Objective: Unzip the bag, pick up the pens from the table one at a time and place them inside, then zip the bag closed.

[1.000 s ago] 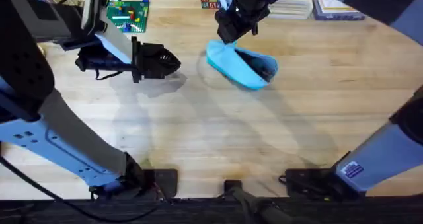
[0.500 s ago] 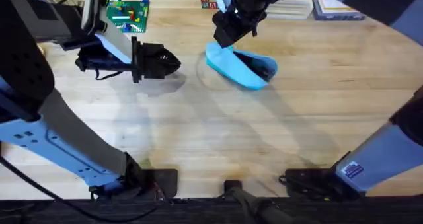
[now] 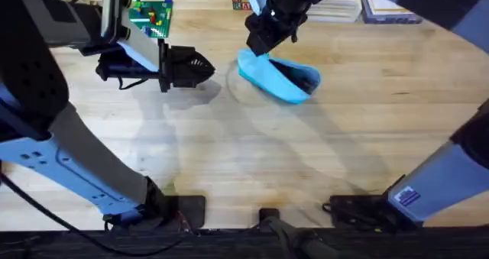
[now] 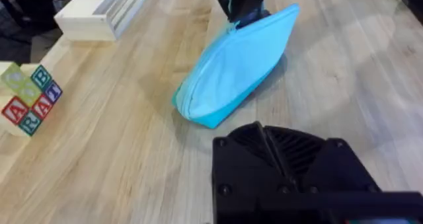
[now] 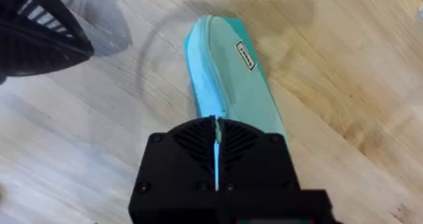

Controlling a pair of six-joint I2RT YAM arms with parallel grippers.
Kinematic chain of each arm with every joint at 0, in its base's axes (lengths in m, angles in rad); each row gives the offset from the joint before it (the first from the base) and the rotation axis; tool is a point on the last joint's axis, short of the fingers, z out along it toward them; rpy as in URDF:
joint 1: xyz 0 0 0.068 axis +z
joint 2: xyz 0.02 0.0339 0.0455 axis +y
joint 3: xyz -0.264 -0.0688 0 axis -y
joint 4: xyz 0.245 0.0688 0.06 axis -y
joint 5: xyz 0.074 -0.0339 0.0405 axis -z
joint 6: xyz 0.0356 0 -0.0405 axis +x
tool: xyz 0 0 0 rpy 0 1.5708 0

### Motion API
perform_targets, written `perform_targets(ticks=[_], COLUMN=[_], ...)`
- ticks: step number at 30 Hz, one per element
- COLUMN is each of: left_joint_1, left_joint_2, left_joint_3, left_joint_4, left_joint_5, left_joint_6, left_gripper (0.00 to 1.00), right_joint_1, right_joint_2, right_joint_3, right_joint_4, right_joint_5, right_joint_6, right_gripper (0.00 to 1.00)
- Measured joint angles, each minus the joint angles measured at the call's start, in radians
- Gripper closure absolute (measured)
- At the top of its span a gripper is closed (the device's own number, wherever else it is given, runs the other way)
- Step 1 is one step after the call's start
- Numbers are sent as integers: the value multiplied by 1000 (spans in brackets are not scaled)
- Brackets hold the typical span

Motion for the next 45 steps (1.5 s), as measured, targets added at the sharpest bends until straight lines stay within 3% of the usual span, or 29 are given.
perform_targets(ticks=[3, 4, 10, 11, 30, 34, 39, 45], left_joint_1=[-23, -28, -52, -54, -54, -54, -54, -81], left_joint_2=[0, 0, 0, 0, 0, 0, 0, 0], left_joint_3=[0, 0, 0, 0, 0, 16, 78, 127], left_joint_4=[20, 23, 23, 22, 73, 96, 164, 216], left_joint_5=[15, 19, 38, 41, 46, 47, 47, 36], left_joint_6=[1, 4, 1, 0, -11, -109, -282, -410], left_gripper=[939, 870, 83, 29, 7, 7, 7, 7], right_joint_1=[0, 0, 0, 0, 0, 0, 0, 0], right_joint_2=[0, 0, 0, 0, 0, 0, 0, 0], right_joint_3=[0, 0, 0, 0, 0, 0, 0, 0], right_joint_4=[0, 0, 0, 0, 0, 0, 0, 0], right_joint_5=[0, 0, 0, 0, 0, 0, 0, 0], right_joint_6=[-3, -3, -3, -3, -3, -3, -3, -3], right_gripper=[972, 972, 971, 971, 971, 971, 971, 971])
